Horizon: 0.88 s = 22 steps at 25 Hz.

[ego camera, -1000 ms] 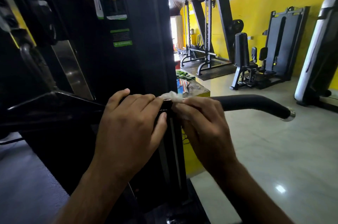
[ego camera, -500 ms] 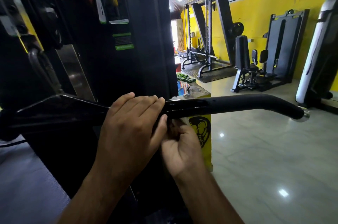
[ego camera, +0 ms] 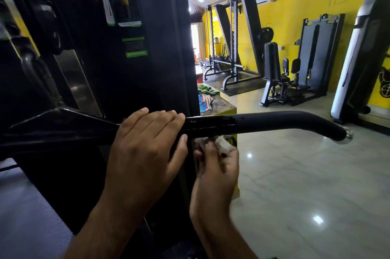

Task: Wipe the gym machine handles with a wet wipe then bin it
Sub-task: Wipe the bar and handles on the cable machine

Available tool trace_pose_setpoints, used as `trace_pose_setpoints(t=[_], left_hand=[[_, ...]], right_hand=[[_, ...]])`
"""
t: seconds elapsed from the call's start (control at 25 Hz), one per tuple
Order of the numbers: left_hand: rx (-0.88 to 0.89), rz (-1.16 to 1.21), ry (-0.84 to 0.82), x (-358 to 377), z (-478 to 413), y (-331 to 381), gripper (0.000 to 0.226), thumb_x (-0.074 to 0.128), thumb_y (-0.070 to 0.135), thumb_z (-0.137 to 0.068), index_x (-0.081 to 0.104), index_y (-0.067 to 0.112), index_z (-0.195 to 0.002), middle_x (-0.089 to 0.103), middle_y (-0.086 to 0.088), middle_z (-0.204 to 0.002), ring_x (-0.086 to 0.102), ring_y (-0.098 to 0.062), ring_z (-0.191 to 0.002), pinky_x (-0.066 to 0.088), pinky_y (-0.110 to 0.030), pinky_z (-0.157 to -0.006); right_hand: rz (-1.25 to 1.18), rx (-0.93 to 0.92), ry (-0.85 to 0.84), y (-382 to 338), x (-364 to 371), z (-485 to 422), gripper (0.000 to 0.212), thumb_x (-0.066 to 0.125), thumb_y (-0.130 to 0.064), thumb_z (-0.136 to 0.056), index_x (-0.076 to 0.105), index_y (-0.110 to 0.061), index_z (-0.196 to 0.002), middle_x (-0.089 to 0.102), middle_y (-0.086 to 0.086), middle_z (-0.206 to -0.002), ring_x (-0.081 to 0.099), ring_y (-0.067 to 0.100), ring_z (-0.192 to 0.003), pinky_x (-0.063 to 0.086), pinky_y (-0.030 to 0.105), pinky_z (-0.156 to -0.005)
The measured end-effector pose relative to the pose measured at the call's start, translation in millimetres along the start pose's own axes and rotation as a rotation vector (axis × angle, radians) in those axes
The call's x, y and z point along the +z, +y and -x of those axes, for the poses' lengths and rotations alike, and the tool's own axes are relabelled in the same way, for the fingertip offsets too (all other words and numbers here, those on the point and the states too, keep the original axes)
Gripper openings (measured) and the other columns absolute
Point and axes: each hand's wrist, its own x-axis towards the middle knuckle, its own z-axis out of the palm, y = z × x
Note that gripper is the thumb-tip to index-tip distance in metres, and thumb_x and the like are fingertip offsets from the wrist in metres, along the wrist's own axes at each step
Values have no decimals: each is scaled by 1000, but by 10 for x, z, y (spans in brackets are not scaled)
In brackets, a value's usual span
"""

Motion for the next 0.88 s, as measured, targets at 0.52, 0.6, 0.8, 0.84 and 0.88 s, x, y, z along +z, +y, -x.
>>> trace_pose_setpoints(t=[0.52, 0.6, 0.8, 0.84, 0.88], left_hand=[[8, -7, 33, 0, 29, 31, 32, 61, 28, -92, 70, 8, -116, 70, -5, -117, 65, -22, -108, 41, -40, -103], [3, -11, 34, 15, 37, 44, 32, 60, 29, -93, 71, 8, -114, 70, -6, -116, 65, -23, -106, 41, -40, -102], [6, -27, 38, 54, 87, 39, 31, 58, 27, -94, 71, 8, -115, 70, -7, -115, 65, -23, -106, 40, -40, -104], [5, -31, 41, 63, 98, 29, 30, 58, 26, -94, 71, 7, -114, 71, -7, -114, 66, -24, -105, 40, -40, -103], [-1, -35, 43, 75, 105, 25, 30, 58, 26, -94, 71, 7, -114, 71, -8, -114, 66, -24, -105, 40, -41, -104]], right_hand=[[1182, -1085, -288, -390, -388, -563, 27, 62, -3, -91, 68, -9, -117, 63, 10, -117, 56, 28, -109, 43, 30, -94], [1267, -1119, -364, -437, -425, -637, 27, 62, -4, -92, 68, -9, -118, 63, 10, -118, 55, 27, -107, 40, 25, -95], [1275, -1069, -457, -481, -445, -560, 25, 58, -4, -93, 68, -9, -115, 63, 8, -118, 53, 24, -104, 44, 32, -92], [1318, -1085, -526, -490, -459, -589, 23, 57, -7, -95, 68, -9, -114, 64, 7, -116, 54, 25, -103, 44, 33, -91], [1345, -1037, -491, -508, -444, -653, 20, 56, -11, -96, 68, -12, -111, 64, 5, -113, 54, 24, -101, 43, 32, -87]])
